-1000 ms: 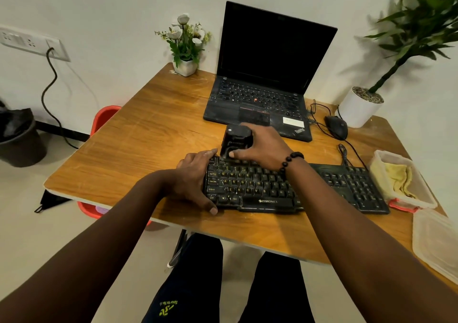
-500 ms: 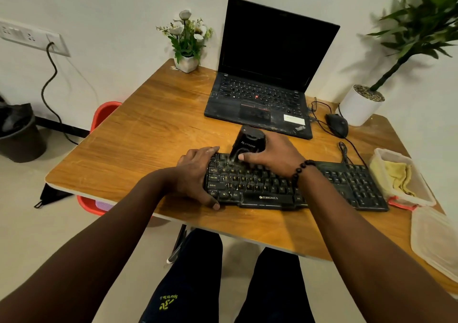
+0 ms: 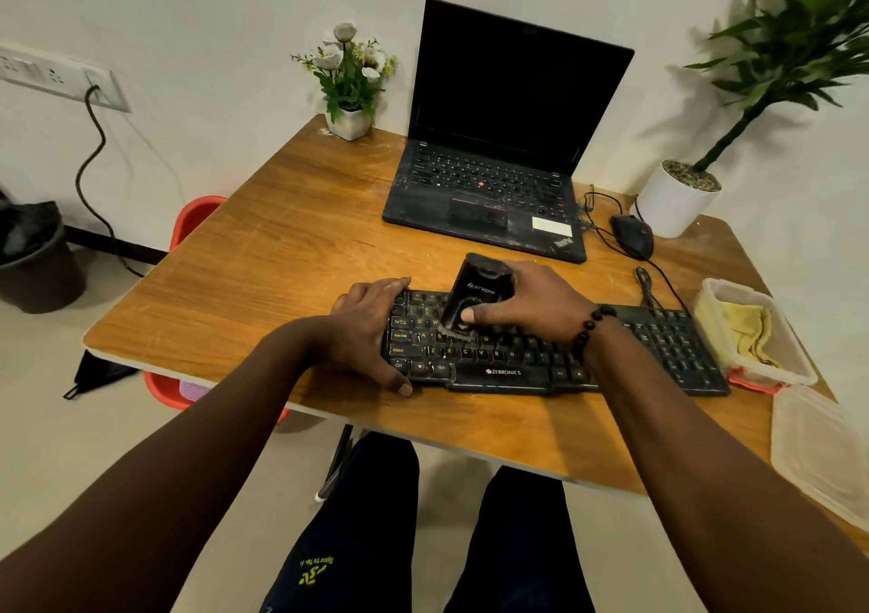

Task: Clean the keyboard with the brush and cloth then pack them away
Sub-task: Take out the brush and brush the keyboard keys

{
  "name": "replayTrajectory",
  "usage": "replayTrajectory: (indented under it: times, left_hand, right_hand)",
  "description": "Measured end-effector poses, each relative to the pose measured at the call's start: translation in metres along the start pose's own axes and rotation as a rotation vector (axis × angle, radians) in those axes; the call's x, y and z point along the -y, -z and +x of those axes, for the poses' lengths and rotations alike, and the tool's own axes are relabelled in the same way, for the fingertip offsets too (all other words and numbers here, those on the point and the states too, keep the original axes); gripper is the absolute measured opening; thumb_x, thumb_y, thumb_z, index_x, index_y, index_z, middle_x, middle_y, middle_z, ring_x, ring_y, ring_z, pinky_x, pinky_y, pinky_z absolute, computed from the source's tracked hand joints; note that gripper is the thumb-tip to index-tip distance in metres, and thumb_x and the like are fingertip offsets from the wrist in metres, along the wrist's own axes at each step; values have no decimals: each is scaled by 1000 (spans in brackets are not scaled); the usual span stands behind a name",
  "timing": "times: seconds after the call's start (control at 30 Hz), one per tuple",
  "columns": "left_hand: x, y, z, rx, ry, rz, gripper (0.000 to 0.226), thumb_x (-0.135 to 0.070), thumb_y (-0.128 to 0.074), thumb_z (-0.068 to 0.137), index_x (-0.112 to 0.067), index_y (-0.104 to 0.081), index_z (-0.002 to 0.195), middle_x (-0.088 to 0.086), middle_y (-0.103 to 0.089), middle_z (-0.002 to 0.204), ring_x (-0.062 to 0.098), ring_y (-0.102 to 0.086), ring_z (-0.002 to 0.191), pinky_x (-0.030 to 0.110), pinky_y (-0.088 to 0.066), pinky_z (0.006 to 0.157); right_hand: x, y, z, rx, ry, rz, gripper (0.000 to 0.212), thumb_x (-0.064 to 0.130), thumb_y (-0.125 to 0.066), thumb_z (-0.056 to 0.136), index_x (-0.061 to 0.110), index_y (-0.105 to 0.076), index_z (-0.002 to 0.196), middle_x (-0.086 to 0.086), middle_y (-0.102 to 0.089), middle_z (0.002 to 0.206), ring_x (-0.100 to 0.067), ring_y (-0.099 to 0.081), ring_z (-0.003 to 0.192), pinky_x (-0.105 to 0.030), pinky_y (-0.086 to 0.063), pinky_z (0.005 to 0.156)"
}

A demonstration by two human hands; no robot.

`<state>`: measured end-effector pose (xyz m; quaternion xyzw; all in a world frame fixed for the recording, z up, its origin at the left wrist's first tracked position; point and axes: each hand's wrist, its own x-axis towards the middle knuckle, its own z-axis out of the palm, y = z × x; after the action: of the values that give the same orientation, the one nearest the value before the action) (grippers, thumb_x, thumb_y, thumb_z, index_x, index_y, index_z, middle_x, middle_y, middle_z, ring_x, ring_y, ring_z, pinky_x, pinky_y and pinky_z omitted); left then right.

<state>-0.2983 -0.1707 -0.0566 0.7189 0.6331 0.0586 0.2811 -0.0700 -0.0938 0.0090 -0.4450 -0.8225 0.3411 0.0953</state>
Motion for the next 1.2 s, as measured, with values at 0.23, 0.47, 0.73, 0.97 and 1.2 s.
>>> replayTrajectory:
  times: [0.23, 0.47, 0.73, 0.97, 1.2]
  left_hand:
    - [0, 0, 0, 0, 5, -9, 146, -60, -88, 57, -26, 13, 157, -4, -2, 162, 25, -3, 146, 50, -8, 119]
    - [3, -1, 2, -1, -5, -10, 149, -63, -89, 52, -27, 12, 156, -4, -4, 162, 24, -5, 145, 50, -9, 119]
    - [2, -1, 3, -14, -1, -9, 147, -60, -89, 56, -25, 12, 157, -3, -4, 162, 24, -5, 146, 48, -9, 119]
    - [1, -1, 1, -7, -4, -7, 146, -61, -88, 57, -25, 13, 156, -5, 0, 163, 23, -1, 147, 51, -8, 120]
    - [1, -1, 1, 3, 2, -15, 148, -61, -88, 56, -26, 15, 156, -4, 1, 163, 24, 0, 148, 52, -7, 121]
  right_hand:
    - [-6, -10, -12, -35, -55, 57, 50, 29, -78, 76, 21, -56, 120, 4, -66, 109, -8, -63, 92, -19, -52, 71]
    - [-9, -15, -16, -217, -55, -30, 48, 26, -78, 77, 20, -57, 120, 6, -64, 104, -7, -60, 89, -9, -43, 61]
    - [3, -25, -22, -210, -54, -13, 48, 27, -76, 79, 18, -55, 121, 7, -61, 101, -9, -61, 90, -14, -50, 67]
    - [-2, -26, -34, -290, -89, 80, 45, 27, -76, 79, 21, -56, 119, 7, -65, 104, -6, -62, 89, -19, -53, 70]
    - [4, -33, -41, -338, -36, 57, 40, 29, -76, 78, 23, -58, 114, 11, -63, 97, -7, -61, 90, -12, -48, 66]
